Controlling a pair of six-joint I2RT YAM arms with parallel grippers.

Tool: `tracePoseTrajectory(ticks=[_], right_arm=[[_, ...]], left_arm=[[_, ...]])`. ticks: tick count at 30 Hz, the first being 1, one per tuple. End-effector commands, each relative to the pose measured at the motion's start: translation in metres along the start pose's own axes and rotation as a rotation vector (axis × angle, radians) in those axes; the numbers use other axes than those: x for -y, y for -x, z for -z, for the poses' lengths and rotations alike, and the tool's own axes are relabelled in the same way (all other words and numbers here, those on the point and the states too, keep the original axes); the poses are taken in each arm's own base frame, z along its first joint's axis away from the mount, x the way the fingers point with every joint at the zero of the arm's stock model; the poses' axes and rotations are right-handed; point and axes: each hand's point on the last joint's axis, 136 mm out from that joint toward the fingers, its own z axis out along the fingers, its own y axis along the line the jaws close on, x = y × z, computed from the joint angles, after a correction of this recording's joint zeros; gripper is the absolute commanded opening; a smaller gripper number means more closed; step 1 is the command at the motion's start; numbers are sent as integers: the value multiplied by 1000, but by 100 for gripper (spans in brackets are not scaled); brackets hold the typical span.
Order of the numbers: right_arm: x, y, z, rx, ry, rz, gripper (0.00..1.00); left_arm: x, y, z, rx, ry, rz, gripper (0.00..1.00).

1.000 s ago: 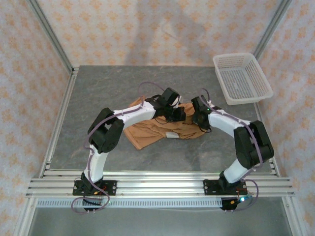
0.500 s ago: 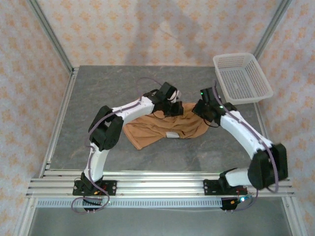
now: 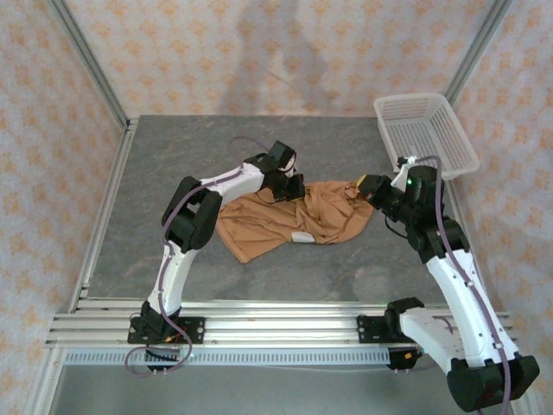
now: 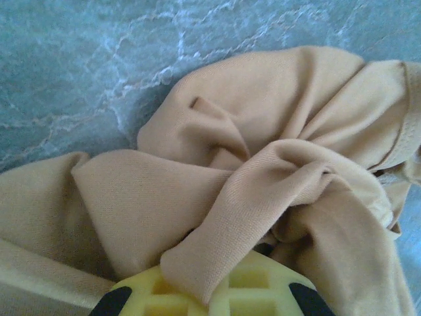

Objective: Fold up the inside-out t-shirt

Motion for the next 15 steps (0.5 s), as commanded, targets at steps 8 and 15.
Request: tracePoseTrajectory(ticks=[8,15], right_arm=[[57,-68,-92,-235,-207,-57,11],[60,-99,-137,-278,-345,39,31]], left_arm=[[22,-9,31,36,-68,-23,0],[36,-6,67,96,-107,-24,0]])
